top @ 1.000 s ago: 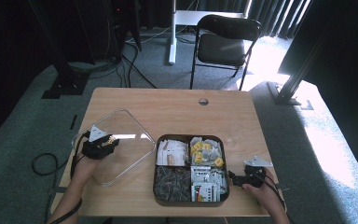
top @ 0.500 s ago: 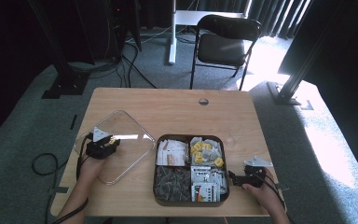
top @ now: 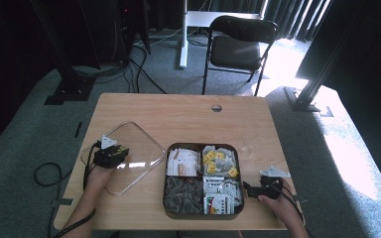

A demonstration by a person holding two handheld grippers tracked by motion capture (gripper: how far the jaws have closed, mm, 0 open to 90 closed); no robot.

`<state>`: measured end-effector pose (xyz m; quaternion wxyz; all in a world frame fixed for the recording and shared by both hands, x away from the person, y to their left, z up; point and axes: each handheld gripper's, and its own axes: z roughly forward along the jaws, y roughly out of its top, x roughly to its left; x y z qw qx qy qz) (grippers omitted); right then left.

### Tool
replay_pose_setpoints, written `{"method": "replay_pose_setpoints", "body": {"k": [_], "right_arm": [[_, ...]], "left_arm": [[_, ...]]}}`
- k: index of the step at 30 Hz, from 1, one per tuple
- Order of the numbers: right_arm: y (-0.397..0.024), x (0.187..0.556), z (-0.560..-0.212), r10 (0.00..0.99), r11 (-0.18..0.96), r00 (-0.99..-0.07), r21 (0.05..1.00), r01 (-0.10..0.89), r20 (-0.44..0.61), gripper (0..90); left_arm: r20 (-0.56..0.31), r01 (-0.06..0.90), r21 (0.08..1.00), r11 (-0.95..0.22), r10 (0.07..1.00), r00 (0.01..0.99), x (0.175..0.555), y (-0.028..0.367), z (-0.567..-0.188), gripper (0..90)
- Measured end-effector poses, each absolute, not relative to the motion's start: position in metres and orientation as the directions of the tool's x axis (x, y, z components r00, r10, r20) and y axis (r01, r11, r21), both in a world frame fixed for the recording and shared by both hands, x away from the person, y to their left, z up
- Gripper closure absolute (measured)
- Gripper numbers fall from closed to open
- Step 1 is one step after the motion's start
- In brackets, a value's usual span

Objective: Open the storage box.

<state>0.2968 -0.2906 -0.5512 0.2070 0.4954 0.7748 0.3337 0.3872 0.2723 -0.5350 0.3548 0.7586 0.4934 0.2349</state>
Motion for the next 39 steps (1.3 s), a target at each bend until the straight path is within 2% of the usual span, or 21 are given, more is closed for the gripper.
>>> {"method": "replay_pose_setpoints", "body": {"k": [9, 11, 18, 20, 32, 33, 35, 37, 39], "right_arm": [[-0.291, 0.297, -0.551, 0.906, 0.287, -0.424, 0.722, 0.629, 0.009, 10.8], [-0.291, 0.297, -0.551, 0.906, 0.287, -0.424, 0.722, 0.629, 0.01, 10.8], [-0.291, 0.297, -0.551, 0.906, 0.287, -0.424, 0.722, 0.629, 0.01, 10.8], [-0.291, 0.297, -0.551, 0.906, 0.286, -0.423, 0.722, 0.63, 0.01, 10.8], [-0.291, 0.297, -0.551, 0.906, 0.287, -0.423, 0.722, 0.63, 0.01, 10.8], [-0.291, 0.297, -0.551, 0.906, 0.287, -0.424, 0.722, 0.629, 0.009, 10.8], [-0.291, 0.297, -0.551, 0.906, 0.287, -0.424, 0.722, 0.629, 0.009, 10.8], [-0.291, 0.297, -0.551, 0.906, 0.287, -0.424, 0.722, 0.63, 0.01, 10.8], [-0.291, 0.297, -0.551, 0.906, 0.287, -0.423, 0.722, 0.629, 0.009, 10.8]], "left_arm": [[-0.019, 0.602, 0.752, -0.268, 0.904, 0.427, 0.391, 0.272, -0.534, 58.2], [-0.028, 0.597, 0.759, -0.26, 0.903, 0.428, 0.391, 0.273, -0.532, 52.0], [-0.036, 0.569, 0.783, -0.249, 0.896, 0.442, 0.384, 0.274, -0.52, 48.9], [-0.041, 0.568, 0.783, -0.252, 0.891, 0.452, 0.383, 0.274, -0.519, 44.1], [-0.048, 0.522, 0.816, -0.25, 0.869, 0.492, 0.367, 0.275, -0.509, 42.8], [-0.049, 0.519, 0.817, -0.251, 0.867, 0.496, 0.366, 0.274, -0.507, 38.6], [-0.069, 0.513, 0.822, -0.248, 0.85, 0.523, 0.363, 0.271, -0.505, 36.5], [-0.078, 0.498, 0.829, -0.256, 0.829, 0.554, 0.36, 0.267, -0.503, 28.5], [-0.083, 0.489, 0.833, -0.259, 0.816, 0.573, 0.357, 0.263, -0.503, 27.1]]}}
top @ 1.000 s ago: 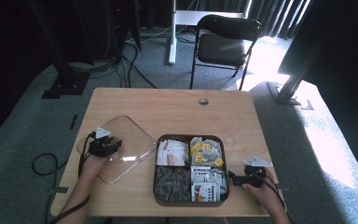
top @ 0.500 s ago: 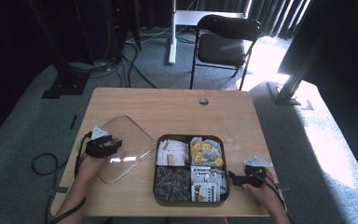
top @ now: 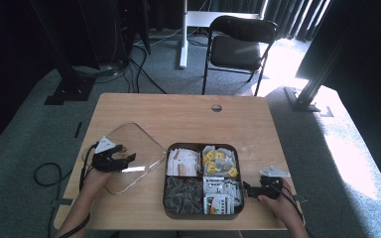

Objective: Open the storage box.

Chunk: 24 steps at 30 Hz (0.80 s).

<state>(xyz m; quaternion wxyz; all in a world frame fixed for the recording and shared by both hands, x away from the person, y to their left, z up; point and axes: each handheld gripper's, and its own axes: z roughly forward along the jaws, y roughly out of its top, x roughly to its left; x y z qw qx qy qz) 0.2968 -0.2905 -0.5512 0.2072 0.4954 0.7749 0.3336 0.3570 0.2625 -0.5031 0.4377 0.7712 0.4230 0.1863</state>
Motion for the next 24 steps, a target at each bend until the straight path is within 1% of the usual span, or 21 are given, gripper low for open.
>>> {"method": "replay_pose_setpoints", "body": {"k": [2, 3, 6, 7, 9, 10, 11, 13, 18, 20, 22, 24], "right_arm": [[-0.291, 0.297, -0.551, 0.906, 0.287, -0.424, 0.722, 0.63, 0.009, 10.8], [-0.291, 0.297, -0.551, 0.906, 0.287, -0.424, 0.722, 0.63, 0.009, 10.8], [-0.291, 0.297, -0.551, 0.906, 0.287, -0.424, 0.722, 0.629, 0.009, 10.8], [-0.291, 0.297, -0.551, 0.906, 0.287, -0.424, 0.722, 0.63, 0.01, 10.8], [-0.291, 0.297, -0.551, 0.906, 0.287, -0.424, 0.722, 0.629, 0.009, 10.8], [-0.291, 0.297, -0.551, 0.906, 0.287, -0.424, 0.722, 0.629, 0.009, 10.8], [-0.291, 0.297, -0.551, 0.906, 0.287, -0.424, 0.722, 0.629, 0.009, 10.8], [-0.291, 0.297, -0.551, 0.906, 0.287, -0.424, 0.722, 0.629, 0.009, 10.8], [-0.291, 0.297, -0.551, 0.906, 0.287, -0.424, 0.722, 0.63, 0.01, 10.8], [-0.291, 0.297, -0.551, 0.906, 0.287, -0.424, 0.722, 0.629, 0.01, 10.7], [-0.291, 0.297, -0.551, 0.906, 0.287, -0.424, 0.722, 0.63, 0.01, 10.7], [-0.291, 0.297, -0.551, 0.906, 0.287, -0.424, 0.722, 0.629, 0.009, 10.8]], "left_arm": [[-0.079, 0.485, 0.828, -0.28, 0.799, 0.596, 0.355, 0.257, -0.504, 21.4], [-0.075, 0.477, 0.828, -0.295, 0.785, 0.615, 0.353, 0.253, -0.505, 20.0], [-0.06, 0.451, 0.827, -0.336, 0.744, 0.665, 0.349, 0.244, -0.505, 19.9], [-0.057, 0.445, 0.825, -0.348, 0.733, 0.678, 0.348, 0.241, -0.505, 18.2], [-0.07, 0.438, 0.821, -0.366, 0.697, 0.713, 0.345, 0.236, -0.507, 17.4], [-0.065, 0.434, 0.819, -0.376, 0.69, 0.721, 0.344, 0.235, -0.507, 16.4], [-0.067, 0.433, 0.814, -0.386, 0.679, 0.731, 0.343, 0.232, -0.508, 13.3], [-0.064, 0.427, 0.808, -0.406, 0.66, 0.749, 0.341, 0.229, -0.51, 9.9], [-0.067, 0.402, 0.803, -0.439, 0.605, 0.794, 0.332, 0.22, -0.513, 8.2], [-0.085, 0.407, 0.794, -0.451, 0.582, 0.809, 0.329, 0.216, -0.515, 0.4], [-0.074, 0.398, 0.786, -0.473, 0.567, 0.82, 0.326, 0.213, -0.517, 0.4], [-0.086, 0.394, 0.783, -0.482, 0.543, 0.835, 0.324, 0.21, -0.519, 0.4]]}}
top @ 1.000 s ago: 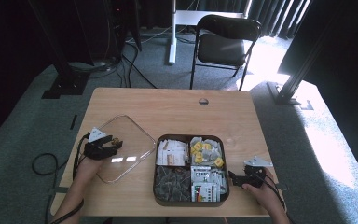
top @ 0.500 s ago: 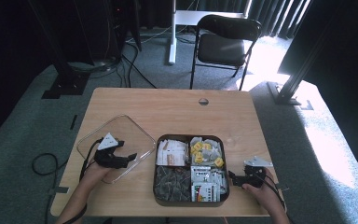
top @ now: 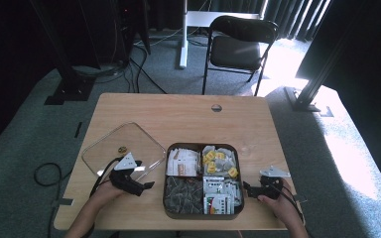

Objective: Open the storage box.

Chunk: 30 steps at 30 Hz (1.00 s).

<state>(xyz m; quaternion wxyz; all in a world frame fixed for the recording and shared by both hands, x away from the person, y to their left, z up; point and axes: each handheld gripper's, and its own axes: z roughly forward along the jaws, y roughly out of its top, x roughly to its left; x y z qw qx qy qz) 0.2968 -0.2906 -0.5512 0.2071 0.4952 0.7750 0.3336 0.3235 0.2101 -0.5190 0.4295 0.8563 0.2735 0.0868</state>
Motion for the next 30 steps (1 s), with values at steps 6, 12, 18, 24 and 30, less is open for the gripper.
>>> {"method": "replay_pose_setpoints", "body": {"k": [6, 12, 18, 24, 30], "right_arm": [[-0.291, 0.297, -0.551, 0.906, 0.287, -0.424, 0.722, 0.63, 0.01, 10.7], [-0.291, 0.297, -0.551, 0.905, 0.288, -0.424, 0.722, 0.629, 0.009, 10.7], [-0.289, 0.296, -0.551, 0.88, 0.324, -0.475, 0.722, 0.611, 0.007, 10.7], [-0.289, 0.296, -0.551, 0.88, 0.324, -0.475, 0.722, 0.611, 0.007, 10.7], [-0.289, 0.296, -0.551, 0.88, 0.324, -0.476, 0.722, 0.611, 0.007, 10.7]], "left_arm": [[-0.075, 0.367, 0.785, -0.5, 0.51, 0.857, 0.316, 0.203, -0.524, 0.5], [-0.076, 0.355, 0.774, -0.525, 0.48, 0.874, 0.308, 0.196, -0.529, 0.5], [-0.066, 0.339, 0.755, -0.56, 0.45, 0.89, 0.298, 0.189, -0.535, 0.5], [-0.054, 0.329, 0.741, -0.585, 0.437, 0.898, 0.291, 0.183, -0.539, 0.5], [-0.038, 0.333, 0.714, -0.616, 0.441, 0.897, 0.286, 0.18, -0.542, 0.5]]}}
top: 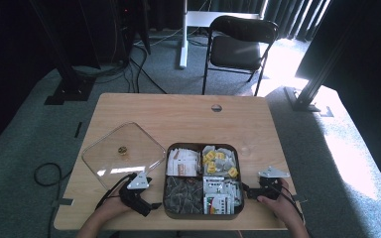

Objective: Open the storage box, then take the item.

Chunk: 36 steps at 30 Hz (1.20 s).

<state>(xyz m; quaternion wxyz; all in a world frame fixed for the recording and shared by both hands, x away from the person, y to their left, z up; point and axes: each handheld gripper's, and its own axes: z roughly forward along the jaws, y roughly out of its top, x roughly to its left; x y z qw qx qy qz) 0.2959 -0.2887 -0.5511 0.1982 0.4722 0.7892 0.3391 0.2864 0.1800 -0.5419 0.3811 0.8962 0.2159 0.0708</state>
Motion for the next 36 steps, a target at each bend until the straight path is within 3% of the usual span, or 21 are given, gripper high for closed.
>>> {"method": "replay_pose_setpoints", "body": {"k": [12, 36], "right_arm": [[-0.288, 0.296, -0.551, 0.882, 0.323, -0.472, 0.722, 0.613, 0.006, 10.6], [-0.29, 0.291, -0.538, 0.889, 0.277, -0.454, 0.713, 0.644, 0.065, 12.7]], "left_arm": [[0.017, 0.337, 0.678, -0.654, 0.472, 0.882, 0.283, 0.177, -0.547, 0.5], [0.016, 0.362, 0.678, -0.639, 0.506, 0.862, 0.281, 0.177, -0.547, 0.4]]}}
